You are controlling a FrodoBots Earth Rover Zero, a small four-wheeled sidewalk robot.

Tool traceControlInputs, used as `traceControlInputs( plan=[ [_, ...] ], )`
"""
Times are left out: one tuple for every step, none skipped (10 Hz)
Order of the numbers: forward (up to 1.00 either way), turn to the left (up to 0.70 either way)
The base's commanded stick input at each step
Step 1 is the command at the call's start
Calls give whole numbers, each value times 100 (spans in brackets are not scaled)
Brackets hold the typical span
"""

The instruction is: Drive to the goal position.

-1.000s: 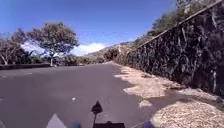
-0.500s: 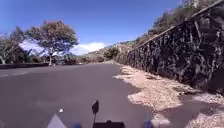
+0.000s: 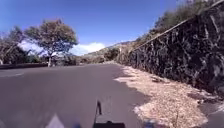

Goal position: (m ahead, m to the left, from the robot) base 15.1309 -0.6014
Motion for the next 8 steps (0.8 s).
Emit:
traceControlInputs(
  plan=[
    [100,0],
    [100,0],
    [100,0],
    [100,0],
    [100,0],
    [100,0],
    [100,0],
    [100,0]
  ],
)
